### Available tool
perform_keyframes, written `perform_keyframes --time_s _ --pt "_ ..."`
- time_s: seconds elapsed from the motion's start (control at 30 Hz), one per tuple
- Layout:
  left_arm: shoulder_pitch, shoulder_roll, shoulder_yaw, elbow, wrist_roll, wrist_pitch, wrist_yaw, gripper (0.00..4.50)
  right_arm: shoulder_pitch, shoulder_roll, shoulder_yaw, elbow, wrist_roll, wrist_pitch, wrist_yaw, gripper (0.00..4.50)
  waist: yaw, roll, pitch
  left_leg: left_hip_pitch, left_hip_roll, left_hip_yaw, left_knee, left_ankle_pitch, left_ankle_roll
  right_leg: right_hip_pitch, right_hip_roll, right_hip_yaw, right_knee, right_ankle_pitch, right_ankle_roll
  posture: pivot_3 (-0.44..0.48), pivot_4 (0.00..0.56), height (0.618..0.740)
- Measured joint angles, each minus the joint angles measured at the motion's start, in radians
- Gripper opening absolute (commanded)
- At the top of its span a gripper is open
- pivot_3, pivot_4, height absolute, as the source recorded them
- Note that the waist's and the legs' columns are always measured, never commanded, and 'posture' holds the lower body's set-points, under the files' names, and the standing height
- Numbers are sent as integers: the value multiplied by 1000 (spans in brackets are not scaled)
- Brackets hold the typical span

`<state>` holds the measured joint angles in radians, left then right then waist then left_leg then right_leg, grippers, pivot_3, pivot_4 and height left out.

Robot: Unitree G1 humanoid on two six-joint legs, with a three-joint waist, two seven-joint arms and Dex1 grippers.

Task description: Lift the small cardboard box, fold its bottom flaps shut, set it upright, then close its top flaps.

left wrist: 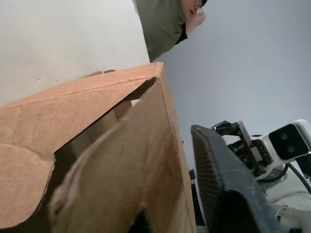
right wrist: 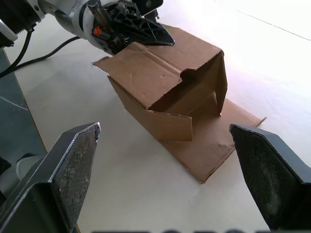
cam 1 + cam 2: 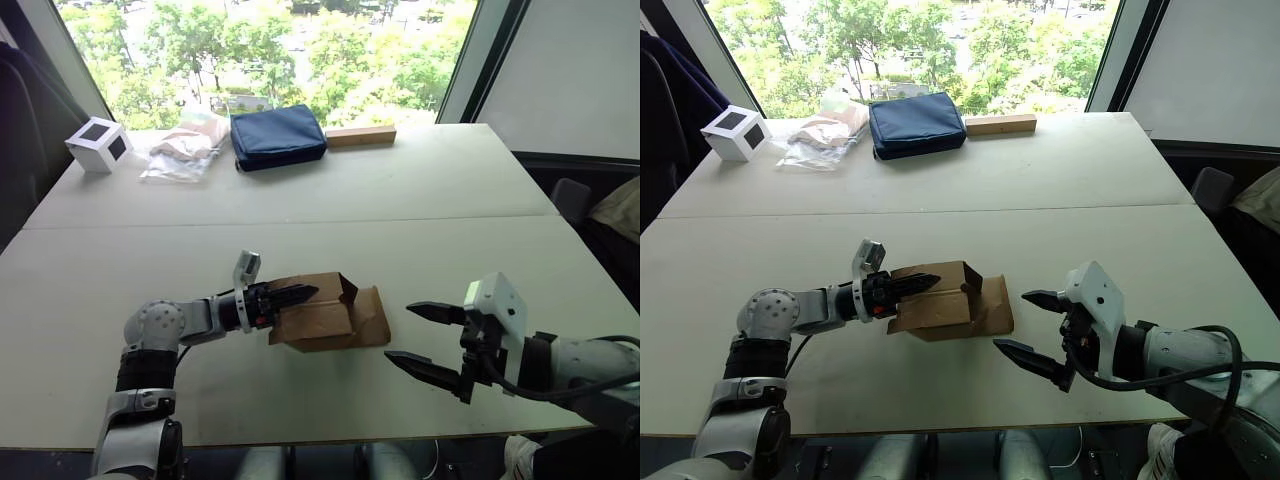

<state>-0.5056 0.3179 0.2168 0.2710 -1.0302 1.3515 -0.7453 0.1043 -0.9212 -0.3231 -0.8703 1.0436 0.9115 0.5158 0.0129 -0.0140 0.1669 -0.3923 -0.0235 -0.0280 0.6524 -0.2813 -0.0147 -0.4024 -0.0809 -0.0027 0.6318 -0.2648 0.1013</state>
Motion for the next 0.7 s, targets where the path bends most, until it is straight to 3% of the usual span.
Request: perform_keyframes --time_s 0.2,0.3,0.37,0.43,0.47,0.7 --pt "1 9 1 -41 -6 18 -3 14 -4 3 4 0 13 -3 -11 4500 0 0 0 0 0 0 0 0 0 0 0 0 0 0 0 0 150 737" --pt "1 33 0 -79 -6 7 -21 14 -35 62 4 15 67 -20 -47 4500 -1 0 0 0 0 0 0 0 0 0 0 0 0 0 0 0 150 737" --pt "-11 58 0 -119 -6 -14 -43 3 -78 121 0 51 108 -44 -94 4240 -1 -1 0 0 1 0 0 0 0 0 0 0 0 0 0 0 150 737" --pt "-51 89 -3 -151 -4 -39 -69 0 -135 172 -4 96 133 -73 -149 3693 -1 -1 0 0 1 0 0 0 -1 0 0 0 0 0 0 0 150 737" --pt "-91 116 -5 -167 -3 -60 -94 0 -181 201 -5 126 150 -89 -186 3141 0 -1 0 0 1 0 0 0 -1 0 0 0 0 0 0 0 150 737" --pt "-257 209 -43 -186 33 -165 -226 0 -379 331 48 220 156 -150 -314 777 -4 -1 0 0 0 0 -1 1 -1 -1 1 0 0 0 0 0 150 737"
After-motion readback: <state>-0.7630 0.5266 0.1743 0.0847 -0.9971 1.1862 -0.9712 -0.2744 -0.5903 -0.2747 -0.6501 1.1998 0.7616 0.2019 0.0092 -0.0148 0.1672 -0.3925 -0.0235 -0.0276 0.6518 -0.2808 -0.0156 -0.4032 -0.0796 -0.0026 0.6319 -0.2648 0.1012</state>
